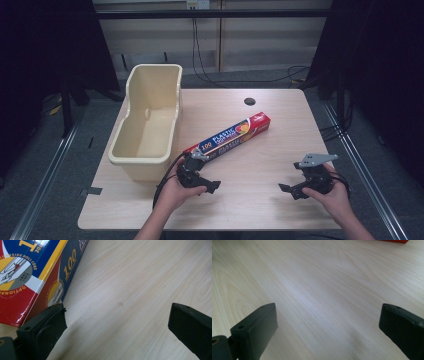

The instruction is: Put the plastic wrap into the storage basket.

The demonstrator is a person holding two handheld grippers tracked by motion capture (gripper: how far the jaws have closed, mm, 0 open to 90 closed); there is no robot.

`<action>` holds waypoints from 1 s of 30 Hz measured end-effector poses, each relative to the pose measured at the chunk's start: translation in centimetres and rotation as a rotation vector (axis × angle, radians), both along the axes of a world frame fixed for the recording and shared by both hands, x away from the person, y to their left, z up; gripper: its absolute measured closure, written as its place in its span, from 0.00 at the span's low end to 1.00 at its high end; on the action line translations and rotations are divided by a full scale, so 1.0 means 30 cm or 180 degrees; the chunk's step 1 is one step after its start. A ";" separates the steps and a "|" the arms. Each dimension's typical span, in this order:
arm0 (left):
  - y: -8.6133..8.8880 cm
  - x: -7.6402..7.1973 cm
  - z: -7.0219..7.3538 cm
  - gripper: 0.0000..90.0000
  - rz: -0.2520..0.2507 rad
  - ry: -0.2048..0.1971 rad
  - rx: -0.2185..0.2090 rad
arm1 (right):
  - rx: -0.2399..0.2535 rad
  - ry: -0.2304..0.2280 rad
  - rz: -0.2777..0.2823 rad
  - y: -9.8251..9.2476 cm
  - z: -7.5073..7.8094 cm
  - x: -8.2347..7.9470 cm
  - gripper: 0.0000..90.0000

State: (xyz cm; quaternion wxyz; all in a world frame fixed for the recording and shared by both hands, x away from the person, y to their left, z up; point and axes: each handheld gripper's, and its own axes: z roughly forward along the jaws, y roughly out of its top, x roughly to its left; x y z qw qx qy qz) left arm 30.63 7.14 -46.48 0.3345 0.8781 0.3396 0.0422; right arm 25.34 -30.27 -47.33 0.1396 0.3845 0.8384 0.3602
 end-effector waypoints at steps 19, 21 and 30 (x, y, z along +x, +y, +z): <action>-0.107 0.109 0.096 0.00 -0.0234 0.0185 -0.0052 | 0.0024 0.0085 0.0108 -0.007 0.001 0.003 0.03; -0.122 0.128 0.108 0.00 -0.0211 0.0176 -0.0027 | 0.0025 0.0099 0.0151 -0.006 0.000 0.003 0.03; -0.162 0.225 0.141 0.01 -0.0145 0.0128 -0.0002 | 0.0037 0.0070 0.0159 -0.011 0.006 -0.003 0.05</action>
